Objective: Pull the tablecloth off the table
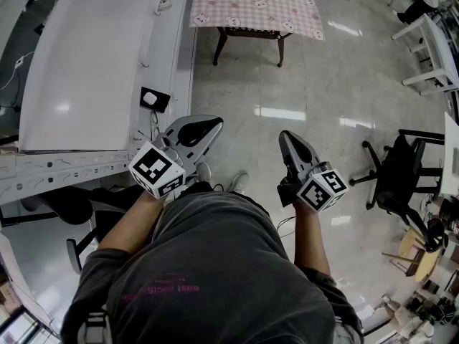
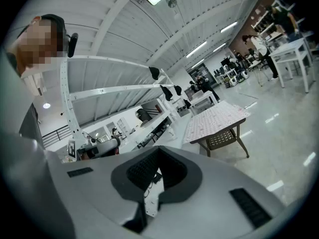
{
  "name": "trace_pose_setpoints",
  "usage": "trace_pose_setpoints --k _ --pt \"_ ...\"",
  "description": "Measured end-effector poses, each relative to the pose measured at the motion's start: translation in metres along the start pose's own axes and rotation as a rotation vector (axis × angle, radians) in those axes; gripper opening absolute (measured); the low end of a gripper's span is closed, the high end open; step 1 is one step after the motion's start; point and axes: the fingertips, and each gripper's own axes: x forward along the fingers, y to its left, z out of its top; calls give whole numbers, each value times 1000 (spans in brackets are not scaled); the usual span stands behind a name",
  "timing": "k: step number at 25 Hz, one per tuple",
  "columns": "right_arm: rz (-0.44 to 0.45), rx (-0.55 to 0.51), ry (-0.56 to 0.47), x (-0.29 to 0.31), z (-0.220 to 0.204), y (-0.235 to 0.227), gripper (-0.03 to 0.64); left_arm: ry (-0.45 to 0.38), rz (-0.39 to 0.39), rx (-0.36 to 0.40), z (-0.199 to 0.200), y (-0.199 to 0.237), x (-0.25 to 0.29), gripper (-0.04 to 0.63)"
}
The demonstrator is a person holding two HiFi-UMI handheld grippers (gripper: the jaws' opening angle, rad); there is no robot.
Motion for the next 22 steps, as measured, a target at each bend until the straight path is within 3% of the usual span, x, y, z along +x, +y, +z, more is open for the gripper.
trace_pose_setpoints --k 16,22 --pt "-1 -51 26 -8 5 1 -11 -19 75 -19 -3 -9 -10 -2" --pt "-8 -36 14 -10 4 5 -11 -38 63 -8 2 -13 -15 0"
